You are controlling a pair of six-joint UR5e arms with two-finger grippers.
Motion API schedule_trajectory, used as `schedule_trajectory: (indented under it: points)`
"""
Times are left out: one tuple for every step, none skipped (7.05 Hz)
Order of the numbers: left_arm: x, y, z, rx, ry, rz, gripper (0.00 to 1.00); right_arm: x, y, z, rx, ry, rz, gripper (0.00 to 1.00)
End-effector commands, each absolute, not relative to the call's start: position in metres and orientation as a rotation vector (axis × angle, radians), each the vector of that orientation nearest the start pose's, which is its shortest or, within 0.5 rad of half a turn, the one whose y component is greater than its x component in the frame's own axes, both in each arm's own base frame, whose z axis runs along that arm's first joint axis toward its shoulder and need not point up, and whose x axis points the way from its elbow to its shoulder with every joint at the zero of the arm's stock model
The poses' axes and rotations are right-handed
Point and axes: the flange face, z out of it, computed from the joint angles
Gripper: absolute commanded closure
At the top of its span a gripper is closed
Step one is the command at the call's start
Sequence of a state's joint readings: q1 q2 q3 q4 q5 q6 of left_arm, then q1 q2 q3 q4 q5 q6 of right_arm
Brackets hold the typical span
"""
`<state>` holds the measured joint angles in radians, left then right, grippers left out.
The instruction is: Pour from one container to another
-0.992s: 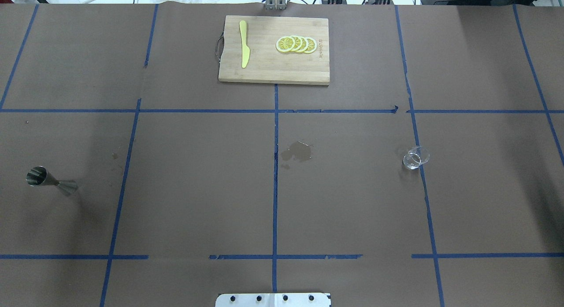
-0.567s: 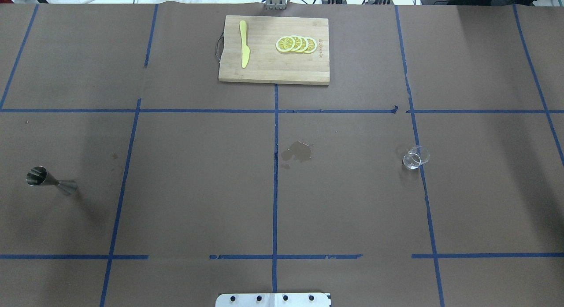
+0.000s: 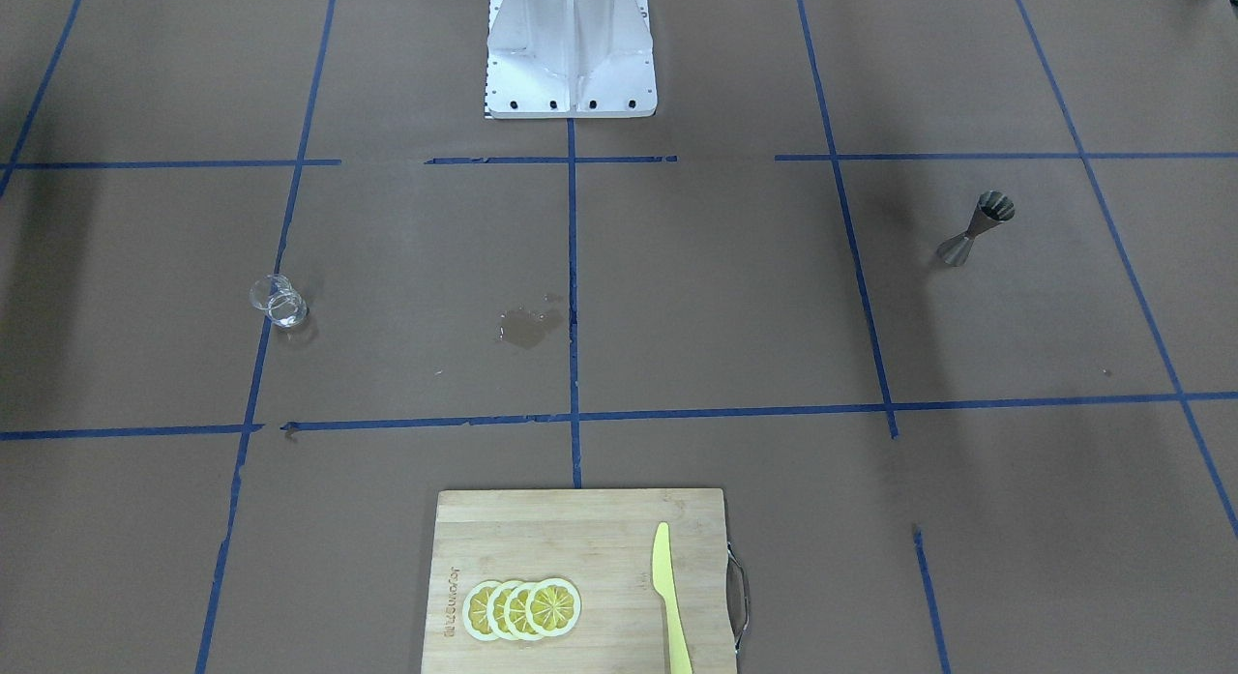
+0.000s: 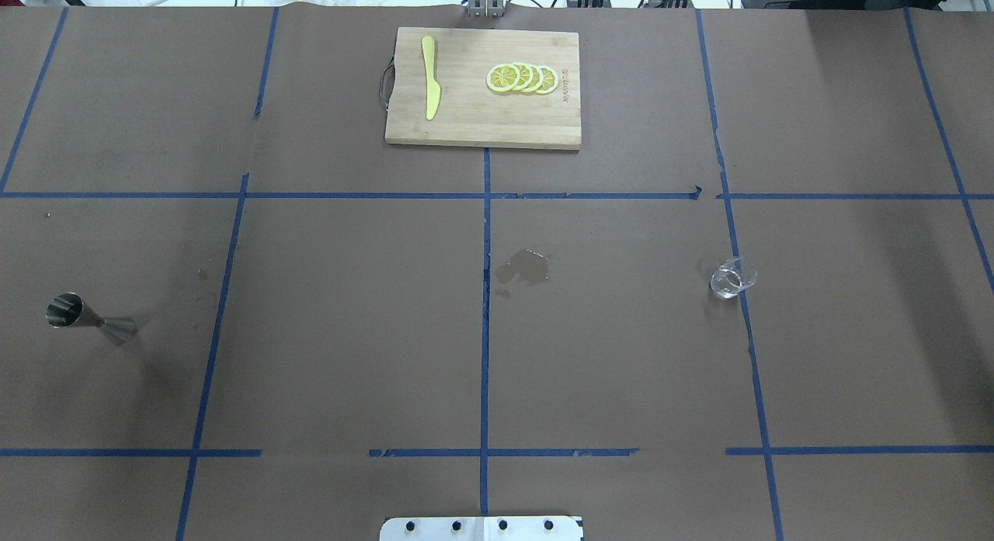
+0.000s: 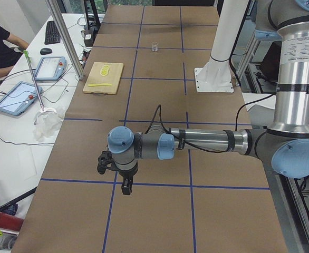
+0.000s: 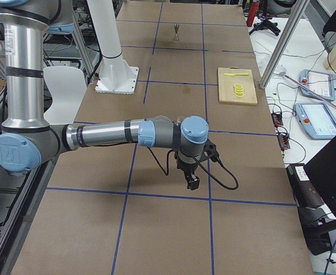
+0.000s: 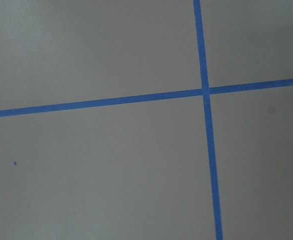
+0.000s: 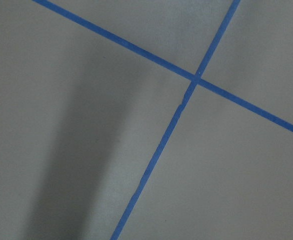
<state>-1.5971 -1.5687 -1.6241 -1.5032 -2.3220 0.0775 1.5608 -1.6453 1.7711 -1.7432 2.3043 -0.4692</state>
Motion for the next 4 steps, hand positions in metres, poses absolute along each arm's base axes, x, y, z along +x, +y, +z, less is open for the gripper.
schedule_trajectory:
  points:
    - [-0.076,-0.48,0.635,0.021,0.793,0.024,0.0,0.062,-0.435,0.637,0.09,-0.752,-0.423,0.0]
    - [-0.075,-0.481,0.628,0.036,0.804,0.031,0.0,0.06,-0.435,0.637,0.094,-0.773,-0.42,0.0]
    - [-0.075,-0.482,0.621,0.057,0.802,0.041,0.0,0.056,-0.435,0.635,0.101,-0.829,-0.41,0.0]
    - [-0.074,-0.485,0.6,0.122,0.787,0.073,0.0,0.053,-0.43,0.639,0.098,-0.877,-0.398,0.0]
